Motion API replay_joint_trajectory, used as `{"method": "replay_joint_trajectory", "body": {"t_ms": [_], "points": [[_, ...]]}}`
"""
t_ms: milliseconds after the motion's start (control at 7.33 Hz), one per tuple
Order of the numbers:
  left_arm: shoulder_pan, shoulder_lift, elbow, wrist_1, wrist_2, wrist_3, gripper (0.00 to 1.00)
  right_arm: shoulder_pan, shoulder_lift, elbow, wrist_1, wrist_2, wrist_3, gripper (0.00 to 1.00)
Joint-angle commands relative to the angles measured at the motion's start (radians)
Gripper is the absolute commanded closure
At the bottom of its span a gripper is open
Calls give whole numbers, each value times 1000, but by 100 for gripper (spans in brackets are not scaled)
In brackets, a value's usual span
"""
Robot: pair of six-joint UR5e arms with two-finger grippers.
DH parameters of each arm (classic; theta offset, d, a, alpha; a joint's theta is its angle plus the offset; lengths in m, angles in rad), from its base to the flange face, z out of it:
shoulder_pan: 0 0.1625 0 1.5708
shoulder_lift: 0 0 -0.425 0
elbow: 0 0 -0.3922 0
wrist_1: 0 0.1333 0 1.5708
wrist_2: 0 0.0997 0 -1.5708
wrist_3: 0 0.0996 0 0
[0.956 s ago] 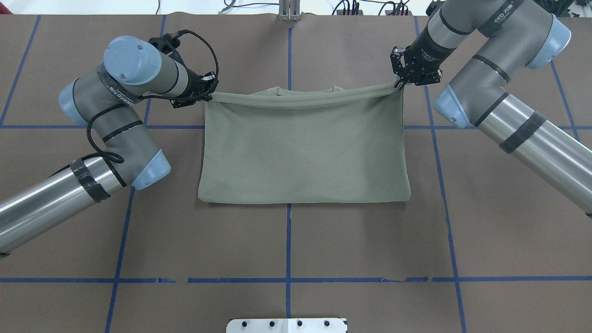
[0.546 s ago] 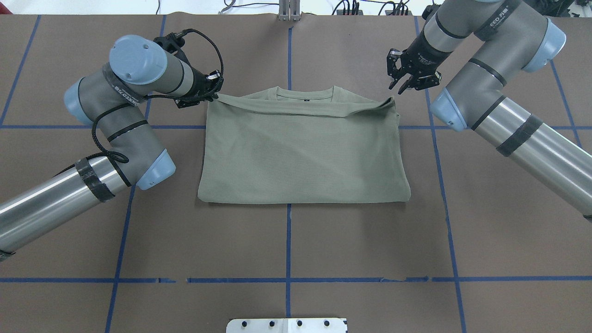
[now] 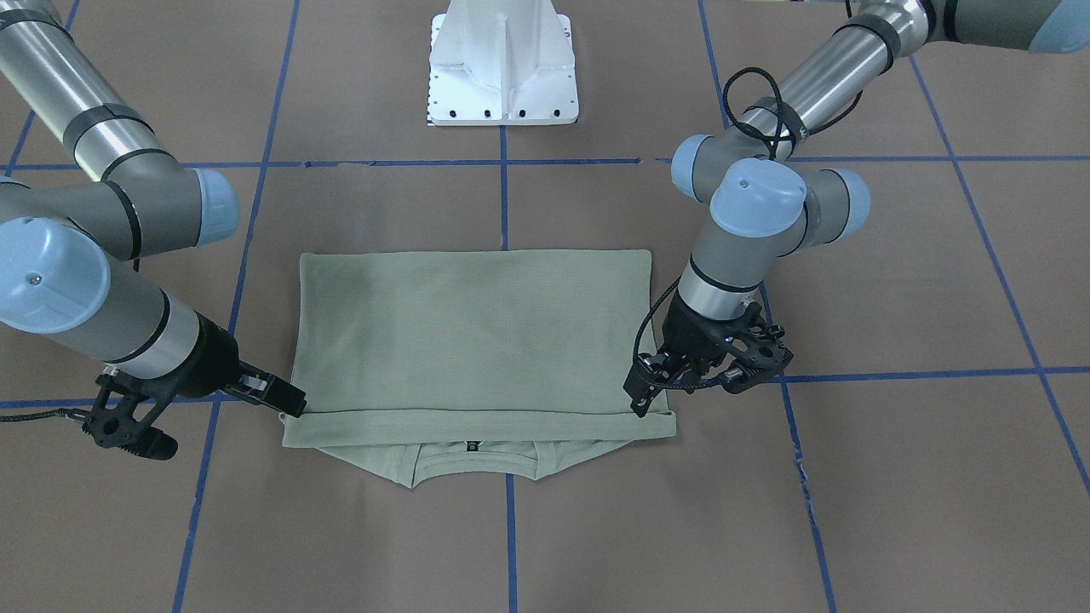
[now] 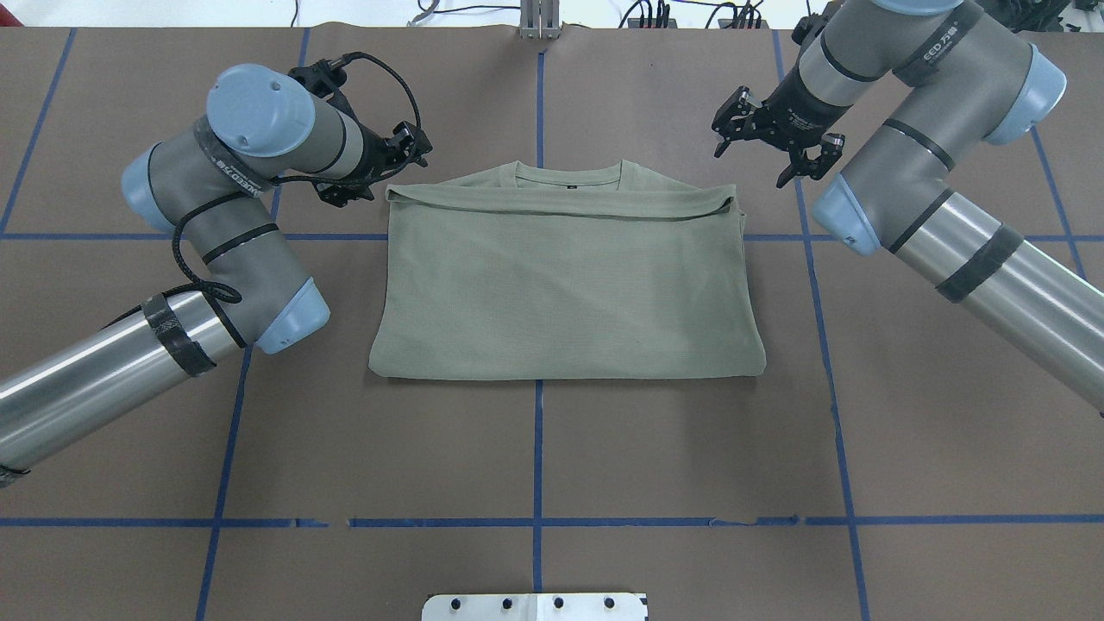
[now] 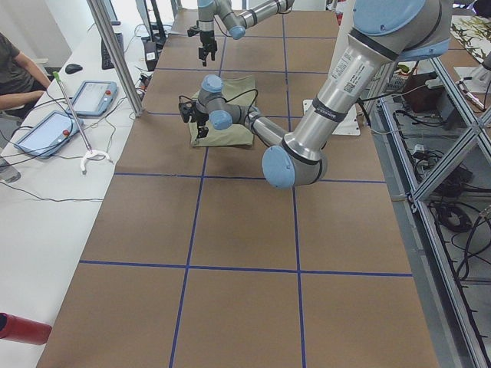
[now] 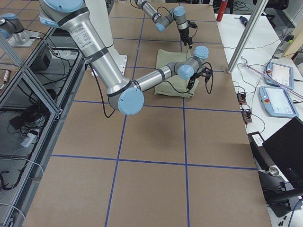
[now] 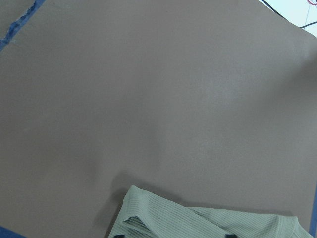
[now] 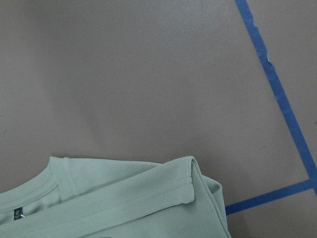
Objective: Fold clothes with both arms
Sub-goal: 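Move the right gripper to the folded bundle's near corner and grasp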
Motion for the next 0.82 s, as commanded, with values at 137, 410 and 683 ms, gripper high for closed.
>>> {"method": "replay_joint_trajectory", "body": {"t_ms": [137,410,683], "points": [[-2,4,-21,2,0,6,0,-222,-222,321,-3,-207,75,0],[-3,47,-89,19,-1,5,0,-304,-253,374,-4,-270,135,0],[-3,48,-103,19,0,-1,0,-319,-300,375,-3,-285,158,0]]}}
